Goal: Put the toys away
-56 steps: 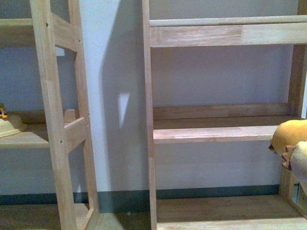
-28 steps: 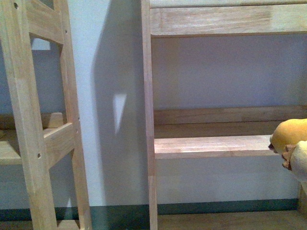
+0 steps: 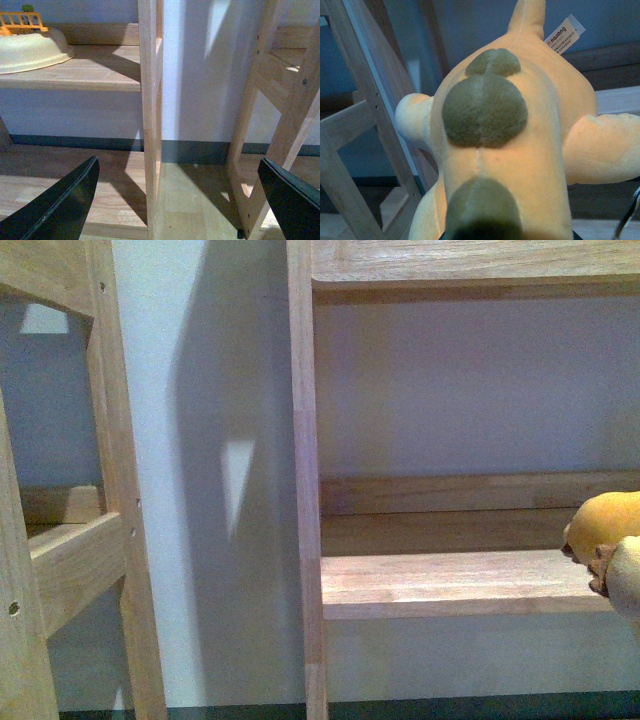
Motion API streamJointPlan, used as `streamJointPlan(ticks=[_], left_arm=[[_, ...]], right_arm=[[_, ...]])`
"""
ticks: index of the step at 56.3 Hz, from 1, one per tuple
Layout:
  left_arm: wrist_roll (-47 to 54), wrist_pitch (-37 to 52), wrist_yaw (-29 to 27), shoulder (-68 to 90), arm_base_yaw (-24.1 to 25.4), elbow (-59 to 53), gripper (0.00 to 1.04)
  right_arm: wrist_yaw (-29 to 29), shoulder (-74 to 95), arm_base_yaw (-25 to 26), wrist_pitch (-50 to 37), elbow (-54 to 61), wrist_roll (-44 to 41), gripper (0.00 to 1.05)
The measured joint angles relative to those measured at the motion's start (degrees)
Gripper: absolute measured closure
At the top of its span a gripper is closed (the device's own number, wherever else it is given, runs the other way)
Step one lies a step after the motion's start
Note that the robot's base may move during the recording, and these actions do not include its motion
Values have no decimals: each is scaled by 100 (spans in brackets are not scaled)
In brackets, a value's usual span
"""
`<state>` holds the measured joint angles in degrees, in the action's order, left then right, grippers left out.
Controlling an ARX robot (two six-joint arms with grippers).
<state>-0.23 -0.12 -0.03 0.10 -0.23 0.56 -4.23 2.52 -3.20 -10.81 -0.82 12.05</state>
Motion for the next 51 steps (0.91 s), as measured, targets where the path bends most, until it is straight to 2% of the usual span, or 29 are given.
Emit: streamJointPlan(ticks=[4,11,20,29,37,51], left_arm=[[0,0,-2,0,0,0,6],[0,0,-2,0,0,0,6],[-2,0,0,0,0,0,6],[-2,0,-2,0,0,0,6],[0,0,-2,0,0,0,6],[-2,0,-2,0,0,0,6]], right_arm=[[44,2,-11,7,0,-11,97],[625,260,-90,83,-177,-562,97],[780,835,-46,-7,-898,-872,97],[745,1679,-181,-584,-2024,-1113,97],[767,3045,-391,-1025,-3646,-1416,97],[717,4774,-597,-793,-5659,-1464,97]])
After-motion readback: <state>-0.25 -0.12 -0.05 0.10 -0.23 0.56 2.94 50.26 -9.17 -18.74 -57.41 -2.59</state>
